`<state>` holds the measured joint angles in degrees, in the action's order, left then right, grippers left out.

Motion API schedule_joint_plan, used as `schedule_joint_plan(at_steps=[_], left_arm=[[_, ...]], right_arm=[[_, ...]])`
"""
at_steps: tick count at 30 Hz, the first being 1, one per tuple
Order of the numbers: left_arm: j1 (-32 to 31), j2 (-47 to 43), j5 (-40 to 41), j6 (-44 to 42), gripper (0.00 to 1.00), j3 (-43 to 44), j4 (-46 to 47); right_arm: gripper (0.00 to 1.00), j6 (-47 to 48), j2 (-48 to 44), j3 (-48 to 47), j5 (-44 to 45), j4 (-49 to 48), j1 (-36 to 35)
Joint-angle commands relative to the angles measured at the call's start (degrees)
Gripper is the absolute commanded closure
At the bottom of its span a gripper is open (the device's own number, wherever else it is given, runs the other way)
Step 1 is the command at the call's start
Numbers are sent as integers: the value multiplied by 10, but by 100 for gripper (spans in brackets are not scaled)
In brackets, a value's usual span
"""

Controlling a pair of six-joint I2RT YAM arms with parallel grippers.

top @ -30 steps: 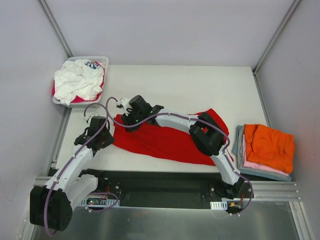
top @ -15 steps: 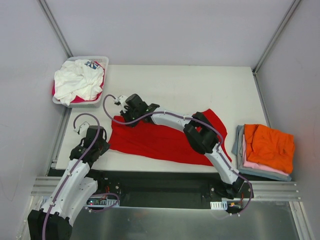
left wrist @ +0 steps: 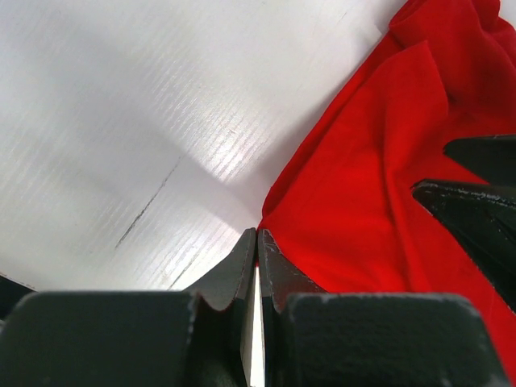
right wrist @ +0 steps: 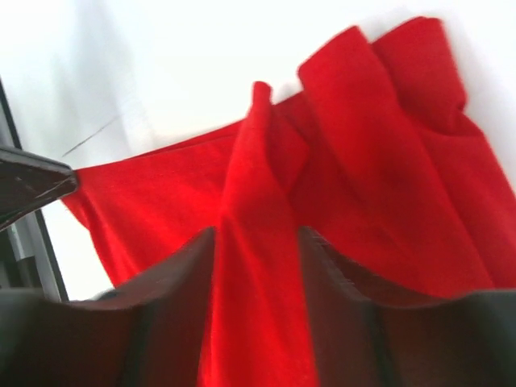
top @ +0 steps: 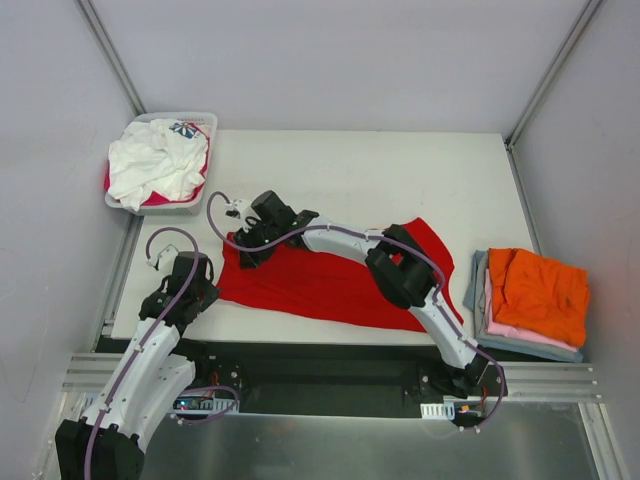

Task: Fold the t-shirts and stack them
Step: Fold the other side of the tshirt into a rectangle

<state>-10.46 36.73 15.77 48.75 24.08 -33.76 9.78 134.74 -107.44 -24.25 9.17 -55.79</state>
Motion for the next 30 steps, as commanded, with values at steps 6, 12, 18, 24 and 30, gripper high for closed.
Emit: schedule_joint_plan(at_steps=[6, 12, 18, 24, 30], left_arm=[[0, -7, 24, 13, 100, 6, -22], [0, -16, 24, 14, 100, 6, -25], [0, -6, 23, 14, 100, 7, -25], [0, -6, 25, 16, 100, 7, -25], [0, -8, 23, 16, 100, 6, -25]], right_arm=[[99, -27, 7, -30, 60, -24, -4], [93, -26, 14, -54, 92, -24, -4], [44, -26, 18, -56, 40, -29, -3], [47, -35, 39, -68, 3, -29, -4], [88, -48, 51, -88, 9, -31, -2]])
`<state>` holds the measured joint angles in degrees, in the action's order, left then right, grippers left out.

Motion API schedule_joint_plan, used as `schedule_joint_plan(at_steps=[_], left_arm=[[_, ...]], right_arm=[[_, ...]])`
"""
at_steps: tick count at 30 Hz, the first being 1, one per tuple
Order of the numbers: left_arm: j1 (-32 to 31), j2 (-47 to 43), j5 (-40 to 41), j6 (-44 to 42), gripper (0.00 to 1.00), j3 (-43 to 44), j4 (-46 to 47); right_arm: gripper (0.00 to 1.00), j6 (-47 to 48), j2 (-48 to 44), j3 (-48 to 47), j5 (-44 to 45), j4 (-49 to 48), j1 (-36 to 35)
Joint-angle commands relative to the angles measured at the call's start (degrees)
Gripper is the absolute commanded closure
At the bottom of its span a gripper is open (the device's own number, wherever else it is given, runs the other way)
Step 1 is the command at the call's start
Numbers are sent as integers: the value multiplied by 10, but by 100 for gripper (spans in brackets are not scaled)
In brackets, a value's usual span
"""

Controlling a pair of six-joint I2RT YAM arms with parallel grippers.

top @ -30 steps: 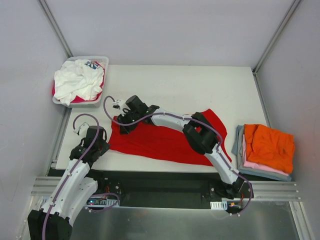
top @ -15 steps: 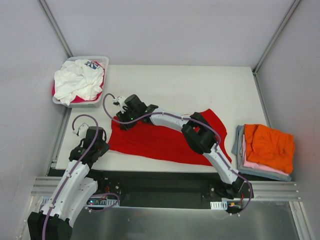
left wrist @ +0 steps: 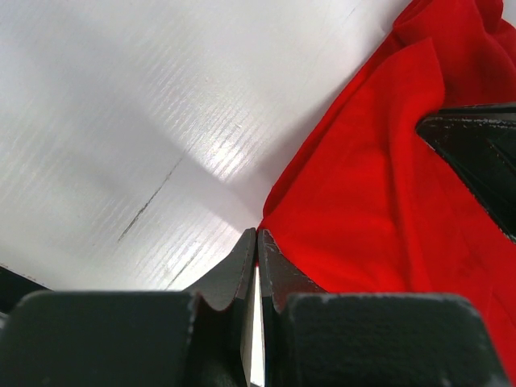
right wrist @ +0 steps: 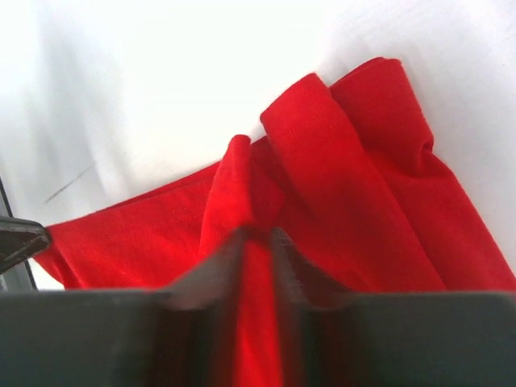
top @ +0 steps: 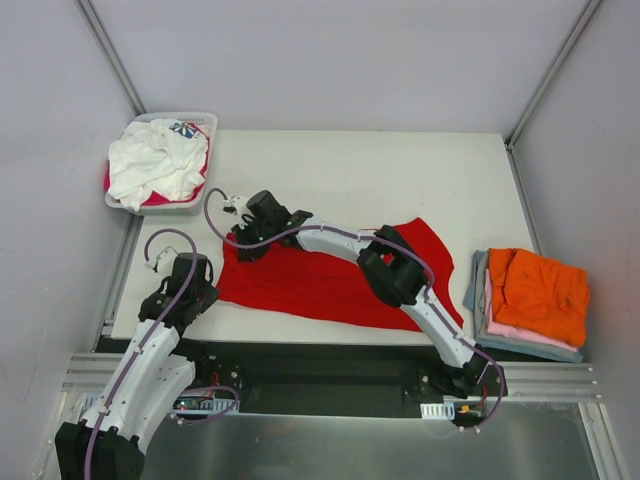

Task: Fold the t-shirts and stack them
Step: Fold the other side of the tshirt into a rectangle

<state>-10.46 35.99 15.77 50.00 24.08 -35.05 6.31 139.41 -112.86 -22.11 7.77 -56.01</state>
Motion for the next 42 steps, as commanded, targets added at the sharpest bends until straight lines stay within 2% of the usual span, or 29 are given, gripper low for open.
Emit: schedule_joint_plan(at_steps=[1, 2, 8, 14, 15, 16, 17, 18, 20, 21, 23, 28, 32, 37, 42], left_arm=[[0, 0, 23, 4, 100, 6, -12], [0, 0, 22, 3, 100, 7, -12], [0, -2, 22, 5, 100, 6, -14], [0, -6, 23, 5, 100, 6, -14], [0, -7, 23, 5, 100, 7, -16], [0, -8, 24, 5, 100, 8, -14], [0, -7, 25, 4, 92, 10, -14], [0, -7, 26, 1, 76, 13, -14], [0, -5, 40, -1, 38, 23, -14], [0, -3, 45, -1, 28, 27, -14], [0, 10, 62, 3, 20, 47, -12], [0, 85, 67, -26, 20, 114, 38], [0, 171, 29, -60, 25, 146, 127], [0, 305, -5, -82, 38, 194, 189], [3, 370, 20, -98, 44, 224, 233]], right_arm=[[94, -16, 3, -35, -7, -16, 0], [99, -16, 2, -36, 7, -17, 1], [99, -30, -15, -27, 66, -42, 9], [99, -36, -6, -44, 68, -44, 10], [93, -38, -6, -43, 68, -44, 9], [81, -38, -7, -40, 63, -43, 9], [56, -37, -10, -35, 61, -43, 9], [50, -38, -21, -30, 64, -43, 8], [43, -35, -40, -2, 77, -44, 8], [41, -32, -67, 9, 86, -44, 9], [39, -24, -94, 41, 109, -45, 9], [38, -35, -176, 95, 184, -14, 25], [39, -50, -249, 205, 212, -12, 46], [40, -51, -316, 288, 268, 7, 58], [41, -45, -357, 337, 291, 36, 64]])
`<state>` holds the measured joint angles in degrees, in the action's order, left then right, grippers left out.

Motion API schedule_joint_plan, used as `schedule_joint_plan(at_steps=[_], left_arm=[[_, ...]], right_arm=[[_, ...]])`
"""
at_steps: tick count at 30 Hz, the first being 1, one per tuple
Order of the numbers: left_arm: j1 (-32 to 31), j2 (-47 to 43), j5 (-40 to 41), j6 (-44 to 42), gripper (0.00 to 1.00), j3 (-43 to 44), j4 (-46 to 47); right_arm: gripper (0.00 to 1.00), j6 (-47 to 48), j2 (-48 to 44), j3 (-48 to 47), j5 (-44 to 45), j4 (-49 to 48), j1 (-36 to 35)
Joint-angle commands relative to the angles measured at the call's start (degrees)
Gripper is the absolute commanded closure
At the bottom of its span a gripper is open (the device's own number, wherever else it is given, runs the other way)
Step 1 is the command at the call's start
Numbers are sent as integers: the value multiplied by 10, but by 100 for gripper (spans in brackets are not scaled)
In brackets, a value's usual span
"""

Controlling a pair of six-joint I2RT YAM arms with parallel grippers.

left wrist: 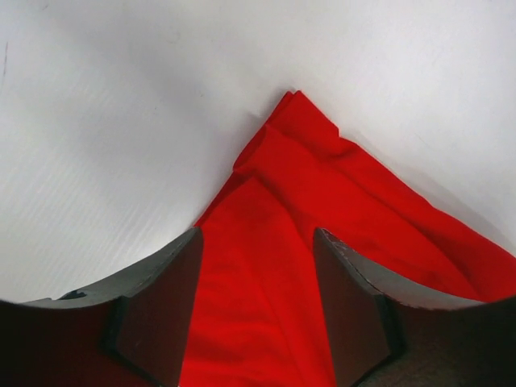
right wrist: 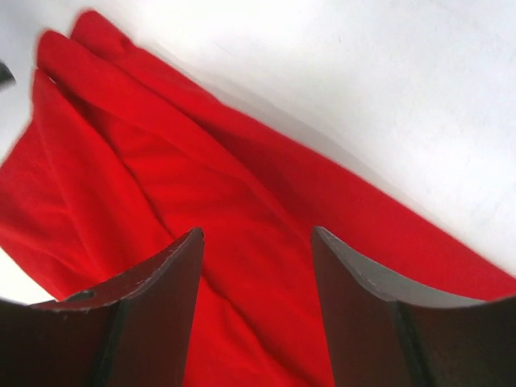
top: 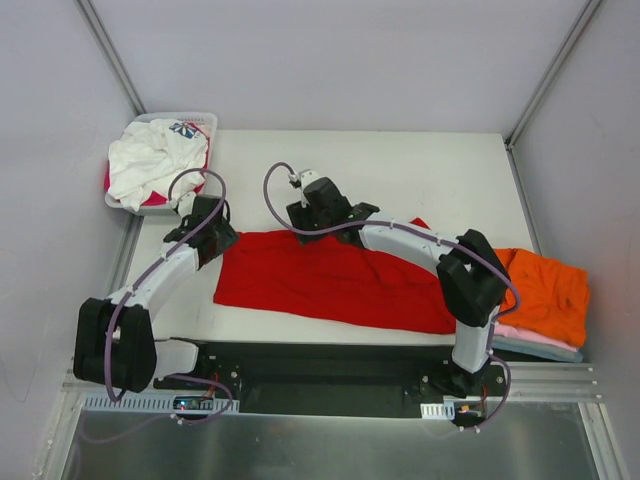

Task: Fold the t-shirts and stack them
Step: Fold the other side of the tshirt into a rectangle

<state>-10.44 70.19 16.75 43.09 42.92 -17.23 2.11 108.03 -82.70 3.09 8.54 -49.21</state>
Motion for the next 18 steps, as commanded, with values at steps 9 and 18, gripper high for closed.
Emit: schedule_joint_plan(at_steps=[9, 18], left_arm=[[20, 118, -2, -45, 53, 54, 96], [25, 160, -14, -51, 54, 55, 113]], right_arm=[[42, -12, -55, 46, 34, 32, 2], [42, -13, -50, 32, 38, 46, 4]])
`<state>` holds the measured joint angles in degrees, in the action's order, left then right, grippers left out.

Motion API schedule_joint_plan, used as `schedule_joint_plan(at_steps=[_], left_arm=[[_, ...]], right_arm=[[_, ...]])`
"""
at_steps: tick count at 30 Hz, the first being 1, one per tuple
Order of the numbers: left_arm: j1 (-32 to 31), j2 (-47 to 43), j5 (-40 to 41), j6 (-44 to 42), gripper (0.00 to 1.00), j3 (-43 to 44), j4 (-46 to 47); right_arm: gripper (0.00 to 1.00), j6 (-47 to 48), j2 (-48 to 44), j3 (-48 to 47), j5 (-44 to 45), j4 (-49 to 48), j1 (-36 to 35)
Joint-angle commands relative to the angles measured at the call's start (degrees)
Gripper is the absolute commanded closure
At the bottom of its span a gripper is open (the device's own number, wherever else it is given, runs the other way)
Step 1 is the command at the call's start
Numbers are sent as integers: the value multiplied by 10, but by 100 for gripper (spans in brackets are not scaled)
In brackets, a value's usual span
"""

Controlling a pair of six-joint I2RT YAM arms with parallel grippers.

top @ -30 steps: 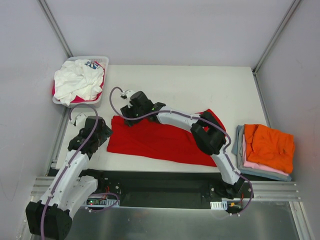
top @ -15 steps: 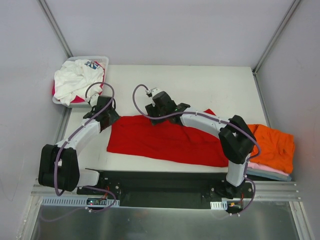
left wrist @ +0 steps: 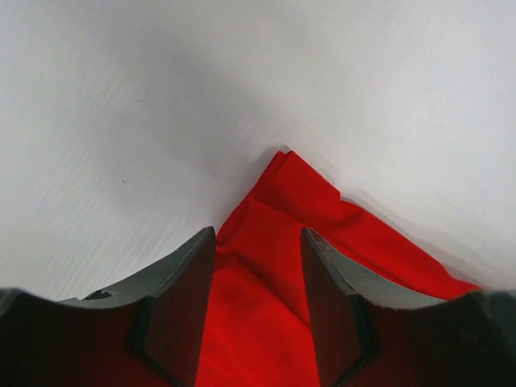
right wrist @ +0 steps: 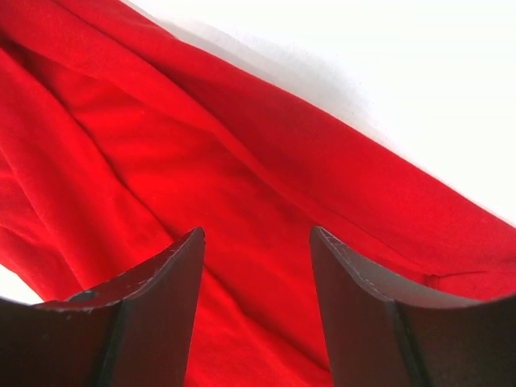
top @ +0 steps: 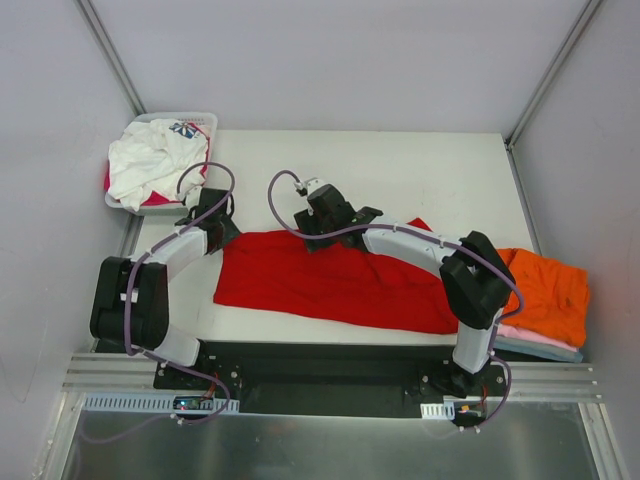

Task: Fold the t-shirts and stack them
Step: Fold the other side of the tshirt into a rectangle

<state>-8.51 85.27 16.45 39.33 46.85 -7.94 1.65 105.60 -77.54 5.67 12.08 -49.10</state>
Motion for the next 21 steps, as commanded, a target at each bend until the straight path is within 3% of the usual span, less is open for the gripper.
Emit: schedule_joint_plan(at_steps=[1, 3, 6, 10, 21], left_arm=[[6, 13, -12, -14, 56, 15, 22], [9, 25, -15, -15, 60, 16, 30], [10, 39, -20, -16, 75, 18, 36], [11, 44, -22, -17, 100, 22, 39], [12, -48, -27, -41, 100, 4, 32]], right_arm=[[42, -9, -26, -20, 13, 10, 2], [42, -9, -26, -19, 14, 10, 3], [42, -8, -26, -20, 16, 12, 4], [43, -6, -25, -23, 19, 16, 6], [43, -9, -12, -34, 31, 22, 15]])
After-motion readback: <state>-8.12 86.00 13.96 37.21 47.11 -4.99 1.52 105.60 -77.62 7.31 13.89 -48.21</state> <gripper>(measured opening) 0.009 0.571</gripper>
